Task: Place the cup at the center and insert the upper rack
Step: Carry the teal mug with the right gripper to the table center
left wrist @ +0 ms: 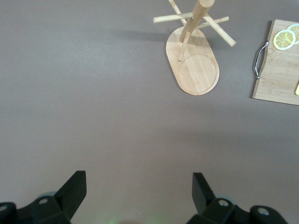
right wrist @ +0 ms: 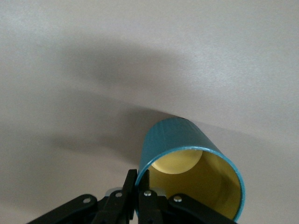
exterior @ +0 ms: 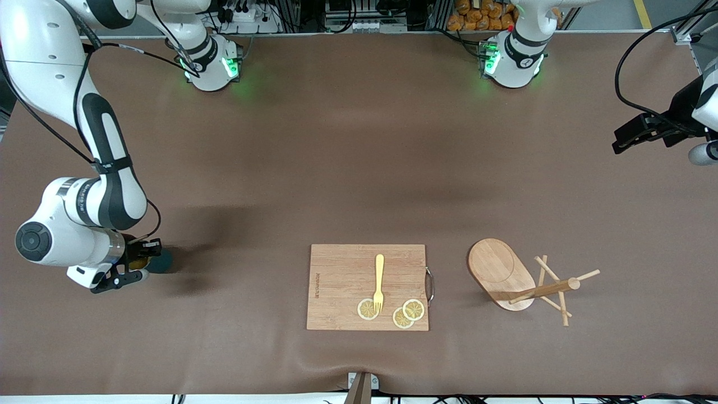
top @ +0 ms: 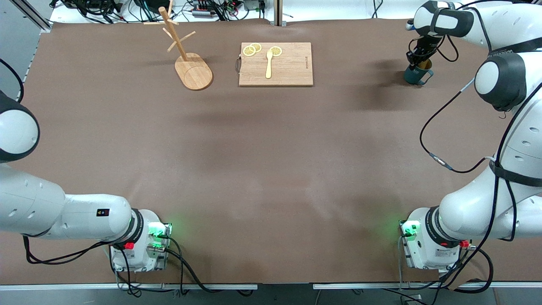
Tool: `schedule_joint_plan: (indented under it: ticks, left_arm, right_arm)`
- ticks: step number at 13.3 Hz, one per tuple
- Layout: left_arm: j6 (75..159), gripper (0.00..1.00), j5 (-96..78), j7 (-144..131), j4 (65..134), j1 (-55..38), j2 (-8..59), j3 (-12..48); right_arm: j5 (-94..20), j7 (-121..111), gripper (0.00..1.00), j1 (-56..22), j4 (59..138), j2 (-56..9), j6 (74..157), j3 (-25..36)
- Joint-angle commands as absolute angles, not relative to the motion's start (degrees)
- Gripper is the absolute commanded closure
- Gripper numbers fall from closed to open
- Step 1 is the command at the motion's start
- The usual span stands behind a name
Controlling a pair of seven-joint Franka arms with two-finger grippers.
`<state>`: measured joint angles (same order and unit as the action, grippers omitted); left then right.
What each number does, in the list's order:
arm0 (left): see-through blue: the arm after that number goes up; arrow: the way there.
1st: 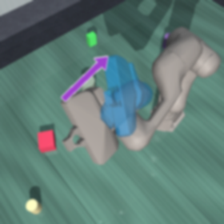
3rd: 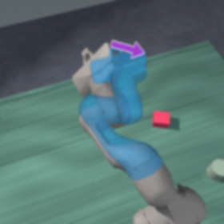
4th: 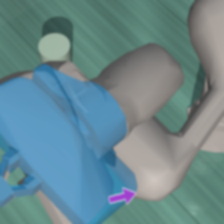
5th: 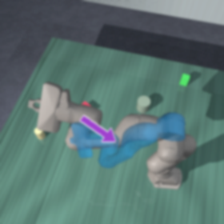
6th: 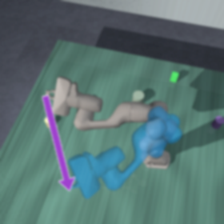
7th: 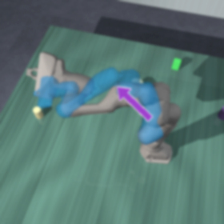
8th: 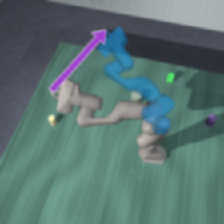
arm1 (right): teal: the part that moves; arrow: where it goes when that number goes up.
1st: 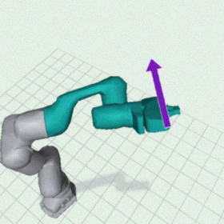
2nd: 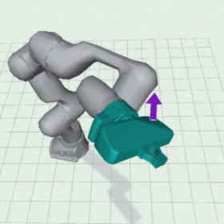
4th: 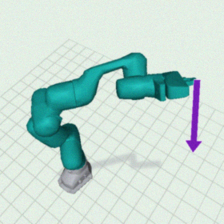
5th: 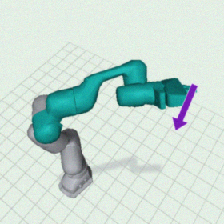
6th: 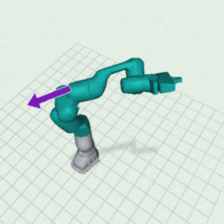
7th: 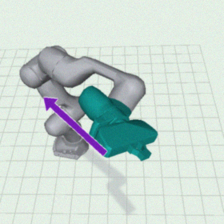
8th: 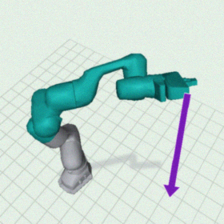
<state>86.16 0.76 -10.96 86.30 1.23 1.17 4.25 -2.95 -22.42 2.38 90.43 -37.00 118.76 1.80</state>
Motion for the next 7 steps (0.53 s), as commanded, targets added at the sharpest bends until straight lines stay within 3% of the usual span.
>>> schedule_joint_plan:
  ticks: [1, 7]
  left_arm:
    - [85.61, 0.00, 0.26, -9.93, 86.22, 1.58, 0.35, 4.31]
    - [85.87, 0.00, 0.35, -9.93, 86.05, 1.58, 0.79, 4.31]
  right_arm:
    - [-3.25, -23.64, 1.00, 0.18, 89.91, -36.22, 117.25, 0.97]
    - [-3.69, -23.12, 1.00, -13.95, 90.18, -30.77, 116.03, 0.70]
